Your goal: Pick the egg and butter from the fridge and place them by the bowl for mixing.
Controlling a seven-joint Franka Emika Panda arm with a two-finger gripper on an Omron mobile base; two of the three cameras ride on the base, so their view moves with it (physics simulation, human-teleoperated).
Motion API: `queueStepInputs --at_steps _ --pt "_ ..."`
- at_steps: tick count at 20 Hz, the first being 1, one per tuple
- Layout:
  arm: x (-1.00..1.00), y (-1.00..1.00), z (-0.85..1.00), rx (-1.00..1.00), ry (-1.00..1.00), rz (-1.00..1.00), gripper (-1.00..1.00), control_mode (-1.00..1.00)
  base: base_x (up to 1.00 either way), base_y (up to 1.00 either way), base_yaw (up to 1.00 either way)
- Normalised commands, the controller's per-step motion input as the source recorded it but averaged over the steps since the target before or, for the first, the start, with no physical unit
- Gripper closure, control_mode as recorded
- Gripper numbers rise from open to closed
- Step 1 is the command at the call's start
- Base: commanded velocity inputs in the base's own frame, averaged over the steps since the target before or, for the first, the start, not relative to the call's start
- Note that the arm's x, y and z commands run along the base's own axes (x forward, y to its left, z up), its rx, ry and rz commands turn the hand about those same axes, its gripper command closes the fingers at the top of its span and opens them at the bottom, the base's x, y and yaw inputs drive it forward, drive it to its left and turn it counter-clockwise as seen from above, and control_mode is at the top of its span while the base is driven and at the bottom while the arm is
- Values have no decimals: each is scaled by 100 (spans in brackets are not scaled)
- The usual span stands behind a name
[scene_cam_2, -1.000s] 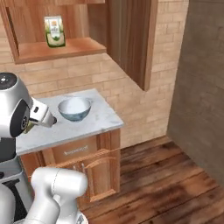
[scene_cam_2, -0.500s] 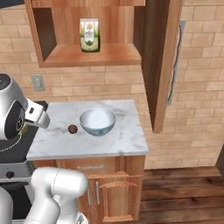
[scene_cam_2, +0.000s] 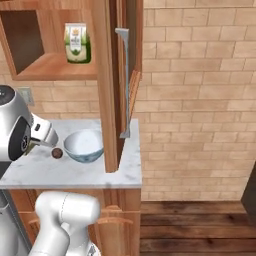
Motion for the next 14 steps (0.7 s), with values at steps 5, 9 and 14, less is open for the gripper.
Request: queueStepInputs --at_steps 5,9,14 --pt "0 0 0 0 0 0 100 100 36 30 30" --pt "0 0 0 0 0 0 100 100 0 1 31" --pt "0 0 0 0 0 0 100 100 6 2 1"
